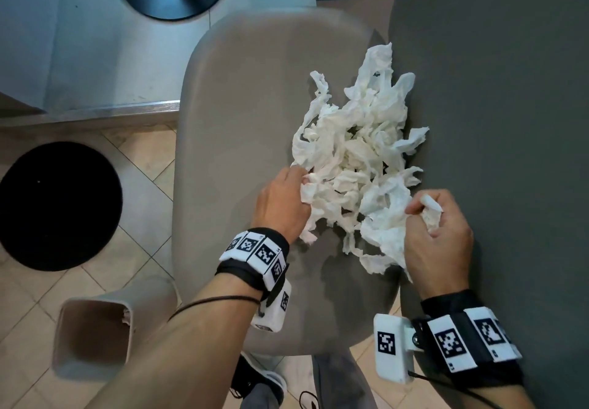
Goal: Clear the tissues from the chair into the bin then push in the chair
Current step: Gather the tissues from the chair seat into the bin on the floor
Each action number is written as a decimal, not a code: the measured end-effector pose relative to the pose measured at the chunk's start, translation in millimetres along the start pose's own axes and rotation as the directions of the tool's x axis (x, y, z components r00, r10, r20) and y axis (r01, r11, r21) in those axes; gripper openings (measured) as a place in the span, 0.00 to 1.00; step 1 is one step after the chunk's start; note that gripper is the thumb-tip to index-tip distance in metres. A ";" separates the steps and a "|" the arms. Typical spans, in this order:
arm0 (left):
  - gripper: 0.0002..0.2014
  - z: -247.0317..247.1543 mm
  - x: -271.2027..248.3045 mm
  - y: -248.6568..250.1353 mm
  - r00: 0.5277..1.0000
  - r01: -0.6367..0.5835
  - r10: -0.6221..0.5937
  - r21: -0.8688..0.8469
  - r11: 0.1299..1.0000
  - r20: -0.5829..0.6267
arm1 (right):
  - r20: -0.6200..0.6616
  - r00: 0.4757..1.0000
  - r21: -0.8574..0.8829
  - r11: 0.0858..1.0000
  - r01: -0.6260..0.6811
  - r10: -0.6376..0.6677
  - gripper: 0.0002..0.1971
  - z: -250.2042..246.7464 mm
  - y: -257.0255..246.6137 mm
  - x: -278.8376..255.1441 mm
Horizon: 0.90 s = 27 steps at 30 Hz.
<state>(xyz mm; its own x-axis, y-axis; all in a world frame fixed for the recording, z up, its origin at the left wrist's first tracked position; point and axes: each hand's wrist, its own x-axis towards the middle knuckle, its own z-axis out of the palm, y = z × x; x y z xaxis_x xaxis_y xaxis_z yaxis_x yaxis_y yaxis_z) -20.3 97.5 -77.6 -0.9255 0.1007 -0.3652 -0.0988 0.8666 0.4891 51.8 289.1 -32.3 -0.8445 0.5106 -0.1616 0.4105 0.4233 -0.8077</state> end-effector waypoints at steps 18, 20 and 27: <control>0.09 -74.7 -84.0 -35.9 0.902 0.065 -0.282 -0.543 0.837 -0.327 | 0.084 0.975 0.051 0.978 0.202 -0.205 0.15 28.4 -69.4 -27.1; 0.06 -84.1 -96.3 -49.2 0.887 0.028 -0.309 -0.628 0.778 -0.344 | 0.109 0.969 0.048 0.975 0.219 -0.223 0.11 40.4 -75.5 -35.6; 0.11 -114.0 -150.4 -108.3 0.809 0.034 -0.446 -0.726 0.687 -0.383 | 0.269 0.920 0.134 0.957 0.259 -0.286 0.12 91.8 -110.8 -77.7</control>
<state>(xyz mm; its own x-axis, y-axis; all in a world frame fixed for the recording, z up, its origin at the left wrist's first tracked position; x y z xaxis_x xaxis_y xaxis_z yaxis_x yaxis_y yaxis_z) 87.9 -67.2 14.7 -0.8448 -0.4922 -0.2098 -0.3651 0.2438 0.8985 40.3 133.9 17.7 -0.9866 0.1475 -0.0697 0.1281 0.4365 -0.8905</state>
